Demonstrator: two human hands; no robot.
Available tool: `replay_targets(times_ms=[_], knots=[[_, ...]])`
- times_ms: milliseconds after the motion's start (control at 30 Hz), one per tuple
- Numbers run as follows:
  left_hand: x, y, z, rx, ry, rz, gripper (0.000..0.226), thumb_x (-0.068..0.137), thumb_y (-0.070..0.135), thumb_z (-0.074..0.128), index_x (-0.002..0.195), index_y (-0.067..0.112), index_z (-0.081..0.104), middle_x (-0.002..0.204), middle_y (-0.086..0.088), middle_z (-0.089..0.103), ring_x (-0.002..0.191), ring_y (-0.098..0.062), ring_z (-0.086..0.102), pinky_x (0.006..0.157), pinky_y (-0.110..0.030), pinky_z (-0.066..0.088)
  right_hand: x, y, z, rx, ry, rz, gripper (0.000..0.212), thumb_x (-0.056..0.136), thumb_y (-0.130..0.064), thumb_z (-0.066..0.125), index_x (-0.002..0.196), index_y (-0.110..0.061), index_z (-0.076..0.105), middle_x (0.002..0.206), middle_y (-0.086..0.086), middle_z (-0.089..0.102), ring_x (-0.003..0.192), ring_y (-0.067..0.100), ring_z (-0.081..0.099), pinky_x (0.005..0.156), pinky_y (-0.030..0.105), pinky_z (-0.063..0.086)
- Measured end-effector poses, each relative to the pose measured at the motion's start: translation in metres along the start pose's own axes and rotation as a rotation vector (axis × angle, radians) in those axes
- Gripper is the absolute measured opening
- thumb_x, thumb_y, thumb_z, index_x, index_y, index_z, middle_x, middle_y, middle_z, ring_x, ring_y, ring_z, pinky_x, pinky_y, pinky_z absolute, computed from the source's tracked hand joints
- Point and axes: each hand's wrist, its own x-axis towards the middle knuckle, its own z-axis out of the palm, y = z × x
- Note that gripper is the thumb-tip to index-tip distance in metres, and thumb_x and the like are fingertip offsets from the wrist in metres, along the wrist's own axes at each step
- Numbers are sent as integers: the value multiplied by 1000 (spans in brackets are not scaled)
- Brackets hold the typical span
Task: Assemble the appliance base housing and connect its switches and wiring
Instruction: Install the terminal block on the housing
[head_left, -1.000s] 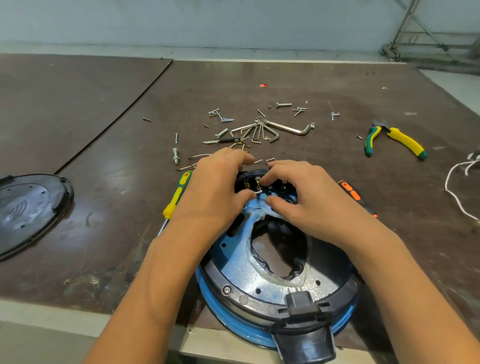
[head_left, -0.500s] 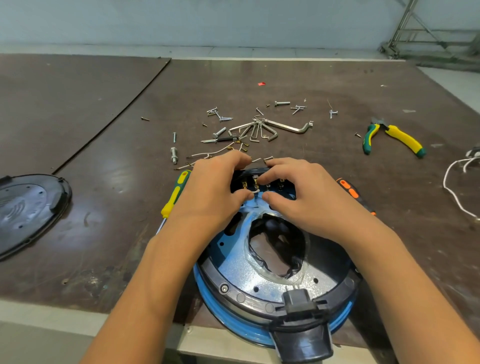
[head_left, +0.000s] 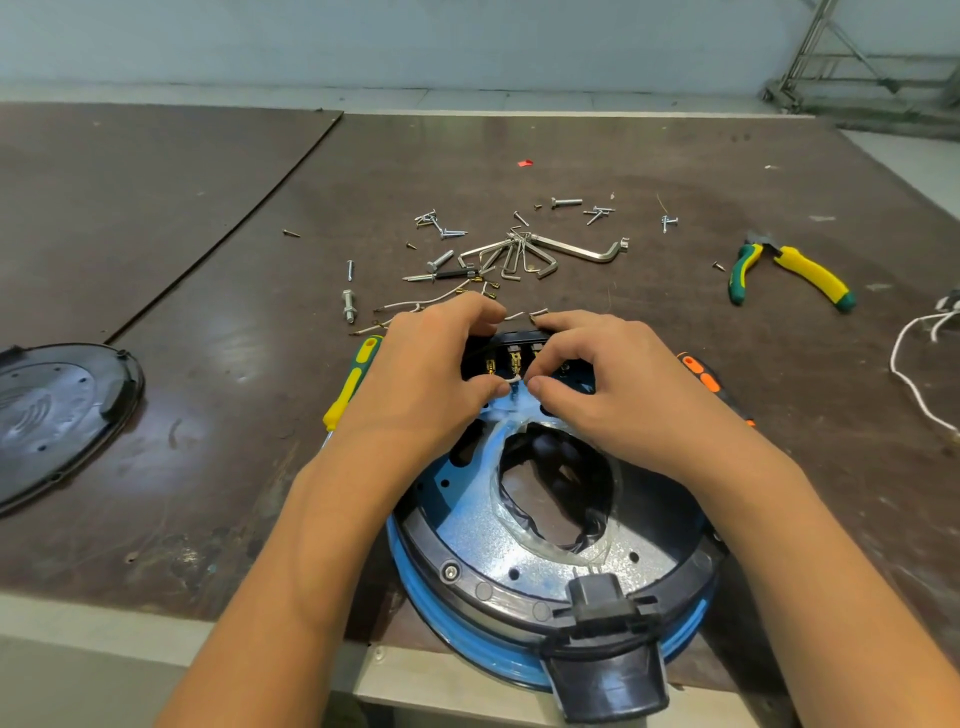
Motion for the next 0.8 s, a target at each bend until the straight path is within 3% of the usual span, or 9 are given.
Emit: replay_targets(times_ms=[67,167,300,500,800], knots=[[0,1,0,-2,0,0,62,75,22,85,131,26,59,123,10,67,114,-4,60,99,-18,43,0,3,1,9,22,-15,7,89,-27,70,95,-28,73,129,-3,64,127,17,54,104,47,42],[1,2,0,-2,-4,3,62,75,22,85,131,24,59,123,9,67,115,-5,60,100,-20,44,0,5,1,29,33,-19,28,88,-26,70,116,-26,64,114,-6,68,111,16,60,96,42,48],[2,4,0,15,-11,10,63,75,24,85,132,25,58,122,7,68,114,-8,61,101,-26,47,0,5,1,-29,16,-33,50,89,-26,69,137,-28,54,128,-7,64,119,16,56,101,41,45],[4,5,0,39,-8,19,65,74,27,86,131,25,57,120,5,68,110,-12,63,99,-31,50,1,3,1,-91,-9,-64,47,90,-29,66,136,-28,57,134,-9,60,122,17,53,101,49,45],[10,4,0,-30,-88,30,73,76,21,84,140,25,48,127,7,64,119,-9,58,103,-27,45,3,9,3,-99,1,-75,51,90,-33,68,139,-32,53,133,-11,61,122,17,53,102,48,44]])
